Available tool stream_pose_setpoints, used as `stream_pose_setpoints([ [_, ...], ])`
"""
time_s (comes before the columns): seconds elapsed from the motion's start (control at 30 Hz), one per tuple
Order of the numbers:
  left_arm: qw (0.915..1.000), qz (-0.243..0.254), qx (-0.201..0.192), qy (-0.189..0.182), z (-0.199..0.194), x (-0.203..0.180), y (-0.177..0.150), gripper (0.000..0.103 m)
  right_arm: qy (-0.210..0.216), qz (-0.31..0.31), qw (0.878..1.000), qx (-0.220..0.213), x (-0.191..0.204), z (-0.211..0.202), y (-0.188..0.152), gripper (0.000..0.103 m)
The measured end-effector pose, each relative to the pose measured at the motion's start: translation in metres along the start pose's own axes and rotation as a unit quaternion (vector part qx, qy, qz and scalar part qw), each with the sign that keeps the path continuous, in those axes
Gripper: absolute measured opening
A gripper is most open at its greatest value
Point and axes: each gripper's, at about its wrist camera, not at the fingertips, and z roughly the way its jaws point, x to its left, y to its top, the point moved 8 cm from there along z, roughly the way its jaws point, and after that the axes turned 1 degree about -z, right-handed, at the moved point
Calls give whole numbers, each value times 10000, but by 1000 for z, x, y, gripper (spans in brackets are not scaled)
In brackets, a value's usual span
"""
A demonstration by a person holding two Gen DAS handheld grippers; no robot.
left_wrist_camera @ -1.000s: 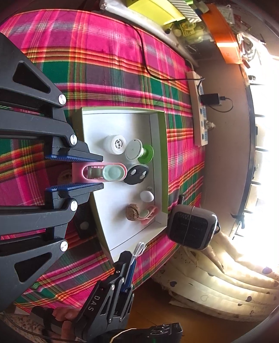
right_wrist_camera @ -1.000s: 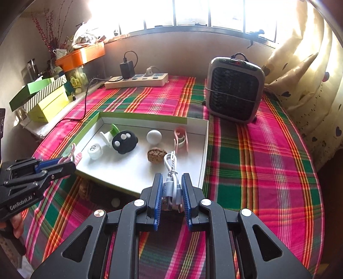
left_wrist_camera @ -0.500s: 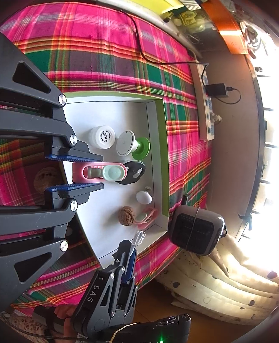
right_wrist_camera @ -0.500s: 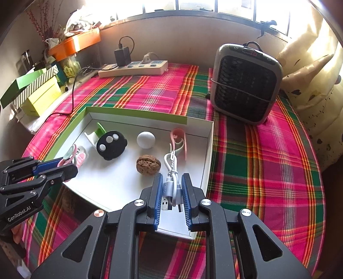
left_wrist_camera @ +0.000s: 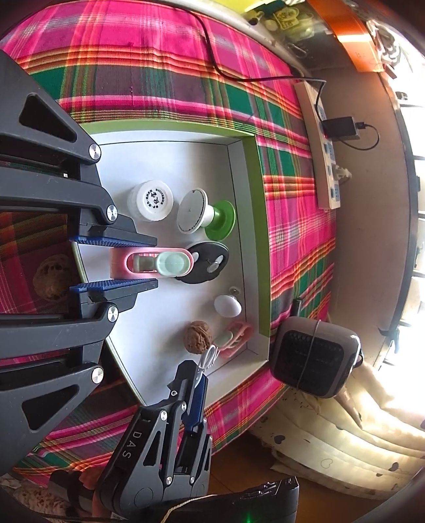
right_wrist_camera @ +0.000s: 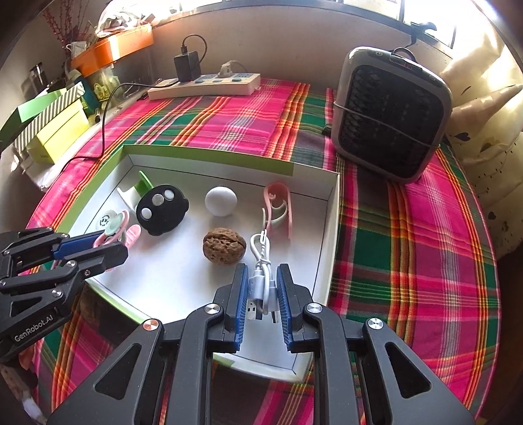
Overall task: Organize objects
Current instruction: 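Carry the pink holder and white cable into the tray and open both grippers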
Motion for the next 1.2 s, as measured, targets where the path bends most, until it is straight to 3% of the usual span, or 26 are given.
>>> stream_pose_setpoints([
  [1.2,9997,-190,94,158,16,16,8,16,-269,-73,9996,-92,-2,18,11,19],
])
